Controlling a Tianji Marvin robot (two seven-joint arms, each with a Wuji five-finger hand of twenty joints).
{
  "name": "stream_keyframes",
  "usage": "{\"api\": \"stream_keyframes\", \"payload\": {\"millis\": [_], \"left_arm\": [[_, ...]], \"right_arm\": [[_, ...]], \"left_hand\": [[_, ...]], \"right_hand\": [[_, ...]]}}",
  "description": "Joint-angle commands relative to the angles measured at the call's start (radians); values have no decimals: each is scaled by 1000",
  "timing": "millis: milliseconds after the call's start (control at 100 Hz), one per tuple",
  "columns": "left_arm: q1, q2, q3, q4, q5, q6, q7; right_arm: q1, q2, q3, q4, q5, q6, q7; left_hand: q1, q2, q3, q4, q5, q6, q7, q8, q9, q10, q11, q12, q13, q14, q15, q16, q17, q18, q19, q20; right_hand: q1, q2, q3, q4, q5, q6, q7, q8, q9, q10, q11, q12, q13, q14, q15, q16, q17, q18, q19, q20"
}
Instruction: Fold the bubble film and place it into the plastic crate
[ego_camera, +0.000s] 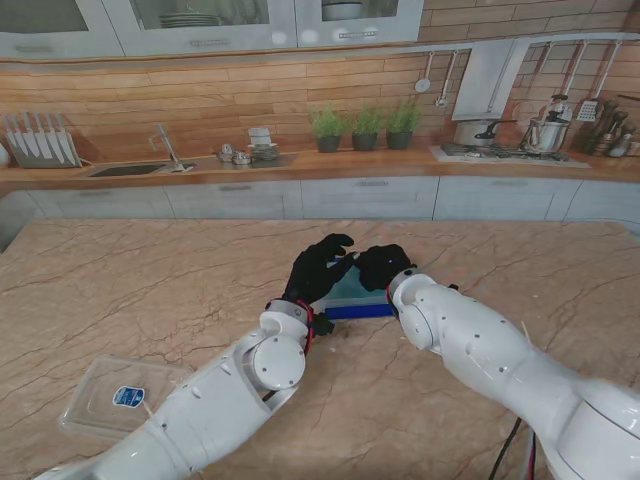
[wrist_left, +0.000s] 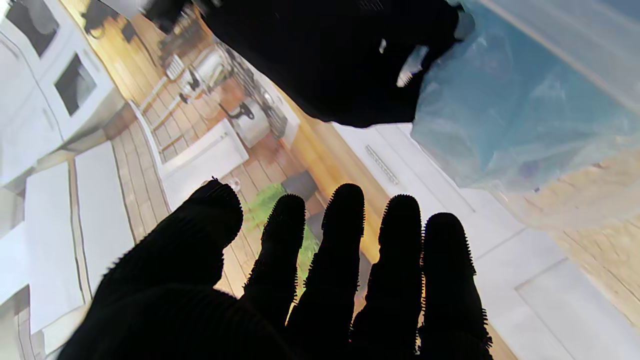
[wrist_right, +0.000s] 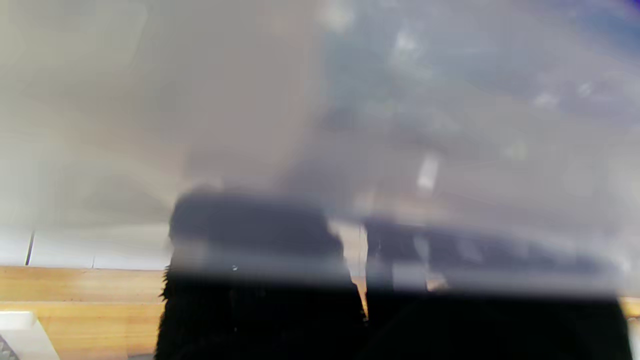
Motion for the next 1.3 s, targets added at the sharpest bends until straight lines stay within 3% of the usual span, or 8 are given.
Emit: {"api": "stream_keyframes", "payload": {"millis": [0, 250, 410, 550, 710, 970, 1160, 1290], "left_arm": [[9, 4, 3, -11, -8, -3, -8], [8, -16, 9, -9, -117, 17, -54], [-2, -21, 21, 4, -173, 40, -113], [5, -18, 9, -23, -294, 88, -195], [-9, -8, 14, -21, -318, 146, -264], [-26, 13, 15, -51, -378, 236, -382], [-44, 22, 18, -74, -419, 324, -450], [-53, 22, 18, -78, -441, 362, -472]], "right_arm": [[-5, -5, -5, 8, 2, 4, 4], [-11, -5, -8, 17, 7, 7, 6], [-10, -6, -10, 20, 9, 2, 7], [-6, -8, -14, 29, 12, -11, 2], [-5, -8, -12, 30, 14, -24, 1], [-22, 11, 22, -12, -1, -20, 17], [-47, 26, 70, -66, 8, -5, 68], [-65, 38, 103, -103, 9, -3, 100]], "left_hand": [[18, 19, 22, 11, 19, 12, 15, -7, 35, 20, -28, -20, 28, 12, -7, -24, 21, 10, 28, 18], [2, 87, 20, 25, -16, 48, -82, -54, -71, 54, -111, -114, -63, 11, -81, -109, -22, -11, -68, -27], [17, 107, -97, 23, -53, 66, -165, -90, -179, 57, -167, -160, -172, -24, -163, -161, -111, -89, -169, -86], [40, 140, -212, 22, -92, 69, -235, -128, -307, 63, -220, -193, -304, -50, -233, -201, -171, -138, -363, -191], [56, 186, -342, 23, -126, 75, -294, -161, -383, 77, -257, -217, -356, -48, -303, -244, -160, -154, -567, -288], [20, 208, -381, 26, -173, 90, -370, -204, -446, 97, -301, -245, -377, -27, -414, -296, -156, -163, -765, -376], [-35, 220, -386, 27, -191, 134, -462, -257, -522, 77, -356, -281, -421, -63, -549, -276, -162, -203, -981, -326], [-54, 222, -386, 29, -175, 156, -503, -281, -546, 62, -415, -317, -440, -84, -597, -260, -153, -220, -1026, -346]], "right_hand": [[1, -29, 43, -23, 32, -15, 32, -1, 32, 28, 24, 6, 32, 31, 27, 10, 11, -14, 61, 29], [-3, -25, 43, -24, 24, -30, 36, 9, 20, 23, 20, 5, 18, 29, 23, 7, 0, -18, 56, 25], [-4, -21, 40, -23, 19, -36, 36, 12, 13, 21, 18, 4, 10, 29, 20, 6, -6, -18, 53, 24], [-5, -19, 37, -23, 15, -43, 36, 15, 11, 19, 17, 4, 5, 27, 18, 5, -10, -20, 50, 23], [-9, -17, 32, -23, 8, -51, 34, 18, -1, 17, 11, 3, -9, 24, 10, 3, -24, -24, 38, 19], [-8, -18, 25, -19, -13, -54, 20, 14, -25, 12, -21, -10, -34, 23, -46, -17, -39, -26, 14, 14], [-37, -31, 10, -19, -76, -35, -19, 0, -84, 13, -100, -38, -90, 22, -178, -62, -84, -21, -61, -3], [-103, -28, -8, 1, -136, -4, -106, 13, -169, 25, -151, -48, -164, 22, -292, -91, -147, 9, -182, -42]]}}
